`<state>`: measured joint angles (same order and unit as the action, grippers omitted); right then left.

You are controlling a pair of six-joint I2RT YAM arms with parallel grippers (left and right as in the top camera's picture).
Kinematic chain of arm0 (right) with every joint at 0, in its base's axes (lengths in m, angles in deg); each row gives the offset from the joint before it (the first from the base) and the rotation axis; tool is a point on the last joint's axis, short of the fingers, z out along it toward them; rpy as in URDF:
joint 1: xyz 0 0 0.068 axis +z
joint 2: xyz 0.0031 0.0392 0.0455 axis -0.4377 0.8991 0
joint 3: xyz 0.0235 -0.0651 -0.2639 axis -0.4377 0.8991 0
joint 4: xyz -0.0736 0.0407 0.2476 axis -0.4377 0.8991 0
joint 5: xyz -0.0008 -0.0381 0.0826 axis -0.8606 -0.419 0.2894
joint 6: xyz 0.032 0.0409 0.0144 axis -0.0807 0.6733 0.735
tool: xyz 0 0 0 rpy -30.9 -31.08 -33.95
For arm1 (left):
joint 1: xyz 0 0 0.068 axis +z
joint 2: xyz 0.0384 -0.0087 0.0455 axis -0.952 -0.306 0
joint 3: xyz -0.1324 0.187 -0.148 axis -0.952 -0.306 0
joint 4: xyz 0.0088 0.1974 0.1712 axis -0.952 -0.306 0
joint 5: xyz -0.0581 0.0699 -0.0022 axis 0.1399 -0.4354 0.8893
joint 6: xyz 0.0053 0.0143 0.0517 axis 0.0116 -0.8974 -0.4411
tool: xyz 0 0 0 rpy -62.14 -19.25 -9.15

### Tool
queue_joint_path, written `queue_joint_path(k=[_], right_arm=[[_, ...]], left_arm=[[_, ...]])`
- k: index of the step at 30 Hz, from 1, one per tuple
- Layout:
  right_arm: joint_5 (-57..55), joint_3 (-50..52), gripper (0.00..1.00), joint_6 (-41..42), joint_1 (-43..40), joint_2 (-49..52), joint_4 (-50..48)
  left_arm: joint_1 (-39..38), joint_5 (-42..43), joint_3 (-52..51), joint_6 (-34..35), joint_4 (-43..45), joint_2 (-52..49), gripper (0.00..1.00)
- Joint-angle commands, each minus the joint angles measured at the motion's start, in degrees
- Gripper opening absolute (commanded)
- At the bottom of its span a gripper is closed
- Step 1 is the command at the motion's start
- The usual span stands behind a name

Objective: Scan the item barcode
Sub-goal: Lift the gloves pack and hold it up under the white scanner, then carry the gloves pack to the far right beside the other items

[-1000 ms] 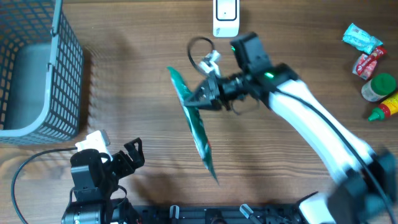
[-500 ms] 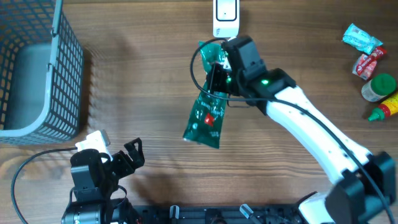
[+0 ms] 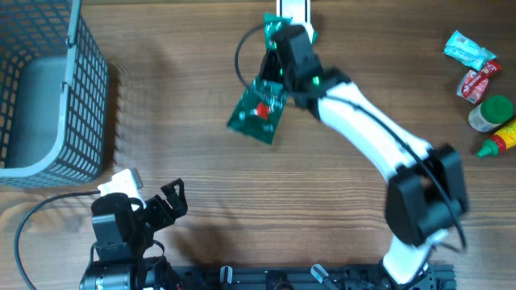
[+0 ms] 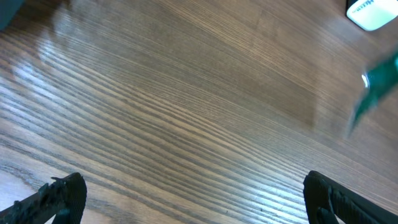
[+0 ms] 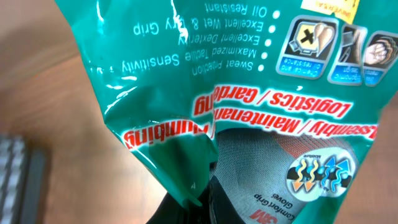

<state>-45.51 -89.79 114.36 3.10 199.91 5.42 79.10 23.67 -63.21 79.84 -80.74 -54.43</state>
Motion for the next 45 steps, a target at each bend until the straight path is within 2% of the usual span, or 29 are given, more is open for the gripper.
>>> queue_joint_path(k=[1, 7, 19, 22, 26, 33, 38, 45], right_arm=[[-1.84, -15.1, 0.05, -2.05, -3.41, 10.56, 5.38], [1.62, -32.65, 0.05, -0.35, -6.4, 23.45, 16.11], [5.09, -33.55, 0.05, -2.54, -7.21, 25.18, 15.74], [-1.18, -33.64, 0.05, -2.29, -7.21, 25.03, 18.73], [-11.19, -35.67, 0.05, -8.41, -7.21, 23.52, 25.73], [-26.21, -36.22, 0.05, -24.52, -9.11, 22.21, 31.15], [-39.87, -34.47, 0.05, -24.5, -12.41, 22.23, 30.29], [-40.65, -34.45, 0.05, -22.51, -17.84, 22.27, 30.67]], left_arm=[[0.33, 0.28, -0.31, -0.72, 0.11, 0.22, 1.0], [0.35, 0.26, -0.31, -0.72, 0.11, 0.22, 1.0], [0.35, 0.26, -0.31, -0.7, 0.11, 0.22, 1.0], [0.35, 0.28, -0.31, -0.72, 0.11, 0.22, 1.0], [0.35, 0.28, -0.31, -0.72, 0.11, 0.22, 1.0], [0.35, 0.28, -0.31, -0.72, 0.11, 0.22, 1.0], [0.35, 0.28, -0.31, -0.72, 0.11, 0.22, 1.0], [0.35, 0.26, -0.31, -0.72, 0.11, 0.22, 1.0]])
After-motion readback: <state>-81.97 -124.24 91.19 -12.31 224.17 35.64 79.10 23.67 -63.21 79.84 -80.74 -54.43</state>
